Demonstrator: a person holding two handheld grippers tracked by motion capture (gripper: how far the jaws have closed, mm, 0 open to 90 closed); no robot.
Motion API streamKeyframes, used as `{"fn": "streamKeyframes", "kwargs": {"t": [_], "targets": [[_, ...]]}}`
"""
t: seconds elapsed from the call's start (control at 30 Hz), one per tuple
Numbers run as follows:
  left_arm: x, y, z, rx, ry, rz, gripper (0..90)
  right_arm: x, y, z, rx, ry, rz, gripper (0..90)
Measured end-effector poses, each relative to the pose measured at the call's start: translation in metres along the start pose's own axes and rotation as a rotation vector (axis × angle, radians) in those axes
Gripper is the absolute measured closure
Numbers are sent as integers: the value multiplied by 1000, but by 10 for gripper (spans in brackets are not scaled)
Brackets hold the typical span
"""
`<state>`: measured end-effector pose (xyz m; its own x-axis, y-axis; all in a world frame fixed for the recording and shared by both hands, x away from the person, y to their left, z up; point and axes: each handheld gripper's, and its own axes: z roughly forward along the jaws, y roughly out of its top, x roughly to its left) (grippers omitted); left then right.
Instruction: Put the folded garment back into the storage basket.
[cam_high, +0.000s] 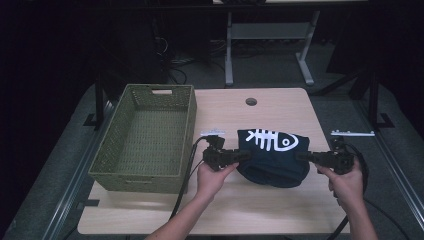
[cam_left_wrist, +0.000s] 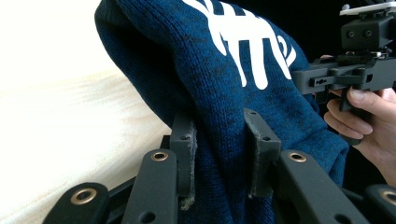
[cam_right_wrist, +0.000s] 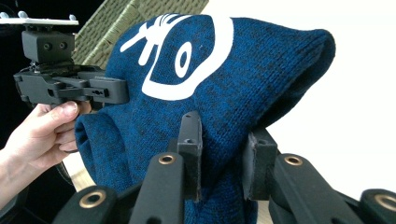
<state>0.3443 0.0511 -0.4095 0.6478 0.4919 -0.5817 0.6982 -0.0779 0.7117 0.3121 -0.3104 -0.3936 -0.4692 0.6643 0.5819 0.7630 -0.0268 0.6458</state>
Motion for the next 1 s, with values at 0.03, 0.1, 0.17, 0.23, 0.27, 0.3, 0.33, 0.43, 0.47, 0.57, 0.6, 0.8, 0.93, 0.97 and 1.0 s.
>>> {"fn": "streamKeyframes", "kwargs": {"t": [0.03,0.1,0.17,0.23,0.27,0.3,0.33,0.43,0.47,0.57,0.6,0.8,0.93,0.97,1.0], "targets": [[-1,2,-2,-7,-6,-1,693,1,1,-1,-4,7,8,727],[-2,4,-5,-7,-8,5,693,4,2,-2,-10,18,6,727],[-4,6,-7,-8,-6,11,693,6,3,-3,-11,25,2,727],[-4,7,-10,-9,-7,8,693,8,5,-4,-12,27,-5,727],[-4,8,-11,-11,-9,10,693,10,6,-4,-12,29,-4,727],[-5,9,-12,-14,-12,2,693,11,6,-4,-11,31,0,727],[-5,10,-14,-10,-11,12,693,13,7,-4,-12,31,-6,727],[-7,14,-19,-16,-16,12,693,19,11,-5,-15,33,-12,727],[-8,16,-22,-14,-17,21,693,21,12,-5,-18,31,-20,728],[-10,21,-29,-19,-18,24,693,27,17,-6,-16,36,-32,728],[-10,22,-30,-17,-19,26,693,29,18,-5,-16,39,-35,728],[-8,30,-42,-20,-19,31,693,37,26,-1,-23,52,-41,728],[-7,34,-50,-26,-20,22,693,42,30,3,-20,59,-51,728],[-6,35,-52,-27,-20,23,693,44,32,4,-19,61,-50,728],[-6,35,-53,-29,-20,22,693,46,33,5,-19,63,-54,728]]}}
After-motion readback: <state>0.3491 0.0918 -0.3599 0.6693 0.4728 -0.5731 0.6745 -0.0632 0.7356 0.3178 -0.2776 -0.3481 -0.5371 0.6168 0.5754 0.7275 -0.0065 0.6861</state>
